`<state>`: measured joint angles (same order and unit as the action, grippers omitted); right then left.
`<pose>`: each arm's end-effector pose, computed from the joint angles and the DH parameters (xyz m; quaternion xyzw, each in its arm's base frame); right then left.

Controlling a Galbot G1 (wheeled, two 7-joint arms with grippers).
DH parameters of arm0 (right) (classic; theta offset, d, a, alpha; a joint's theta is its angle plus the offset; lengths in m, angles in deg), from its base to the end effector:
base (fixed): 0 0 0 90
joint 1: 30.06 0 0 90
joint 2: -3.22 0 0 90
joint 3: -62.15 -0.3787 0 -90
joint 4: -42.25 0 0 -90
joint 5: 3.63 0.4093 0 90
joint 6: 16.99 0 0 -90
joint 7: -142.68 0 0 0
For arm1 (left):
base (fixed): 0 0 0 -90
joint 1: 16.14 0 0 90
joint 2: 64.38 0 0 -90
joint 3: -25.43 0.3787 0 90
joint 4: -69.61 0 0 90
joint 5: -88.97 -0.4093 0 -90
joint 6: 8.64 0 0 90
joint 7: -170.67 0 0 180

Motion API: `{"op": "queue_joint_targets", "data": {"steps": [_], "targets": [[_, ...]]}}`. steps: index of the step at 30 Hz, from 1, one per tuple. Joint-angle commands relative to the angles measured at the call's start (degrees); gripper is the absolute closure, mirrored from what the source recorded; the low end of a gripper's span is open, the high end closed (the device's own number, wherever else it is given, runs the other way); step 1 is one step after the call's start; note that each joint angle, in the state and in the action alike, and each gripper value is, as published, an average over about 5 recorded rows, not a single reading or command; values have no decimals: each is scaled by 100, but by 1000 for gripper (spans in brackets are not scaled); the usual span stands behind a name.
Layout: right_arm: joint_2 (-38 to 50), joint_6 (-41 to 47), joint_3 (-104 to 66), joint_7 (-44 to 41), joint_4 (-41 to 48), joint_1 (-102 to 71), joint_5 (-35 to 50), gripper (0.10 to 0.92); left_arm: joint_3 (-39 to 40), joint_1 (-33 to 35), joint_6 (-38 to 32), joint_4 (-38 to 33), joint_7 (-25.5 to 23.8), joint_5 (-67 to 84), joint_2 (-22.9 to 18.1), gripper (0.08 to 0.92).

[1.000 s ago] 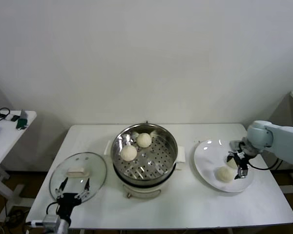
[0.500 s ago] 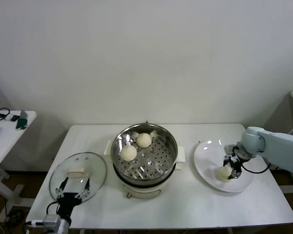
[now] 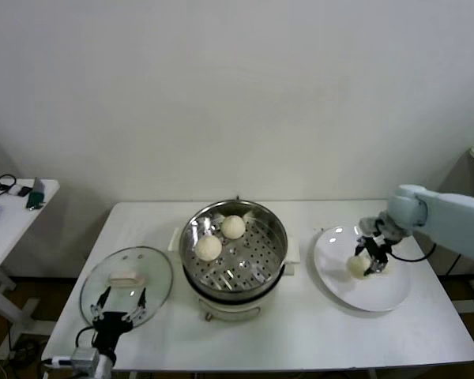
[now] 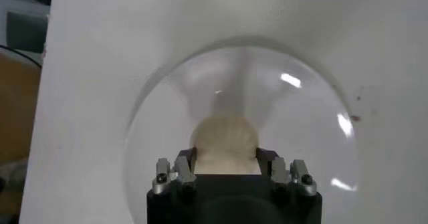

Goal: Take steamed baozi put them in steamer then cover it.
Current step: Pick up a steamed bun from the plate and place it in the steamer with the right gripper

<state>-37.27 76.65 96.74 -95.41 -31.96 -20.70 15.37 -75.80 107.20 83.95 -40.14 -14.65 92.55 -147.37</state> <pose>0.5936 -0.1622 -0.1288 0.5427 -0.4785 0.5716 0.3871 0.1896 0.1038 -0.3993 0.0193 -0.9889 -0.0595 0.1349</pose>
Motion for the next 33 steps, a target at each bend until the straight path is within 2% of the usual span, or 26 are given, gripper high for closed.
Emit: {"op": "queue_joint_targets", "data": {"steps": [1, 5, 8, 15, 22, 33], "targets": [[-739, -1072, 908, -556, -367, 2621, 663, 406, -1, 4, -4, -10, 1, -32, 11, 177], [-1330, -1374, 556, -606, -998, 3349, 1154, 406, -12, -10, 8, -36, 10, -45, 0, 177], [-1653, -1427, 103, -510, -1658, 3421, 1172, 406, -15, -20, 14, -55, 14, -54, -20, 177], [-2416, -1547, -447, -43, -2800, 2564, -57, 406, -94, -12, 8, -120, 26, -87, -76, 177], [-3216, -1661, -321, 336, -2445, 1325, -1181, 406, -240, -26, -2, -155, 49, -129, -84, 177], [-3632, -1702, -137, 536, -1733, 465, -1580, 405, -272, 7, -50, -134, 79, -141, -114, 177]]}}
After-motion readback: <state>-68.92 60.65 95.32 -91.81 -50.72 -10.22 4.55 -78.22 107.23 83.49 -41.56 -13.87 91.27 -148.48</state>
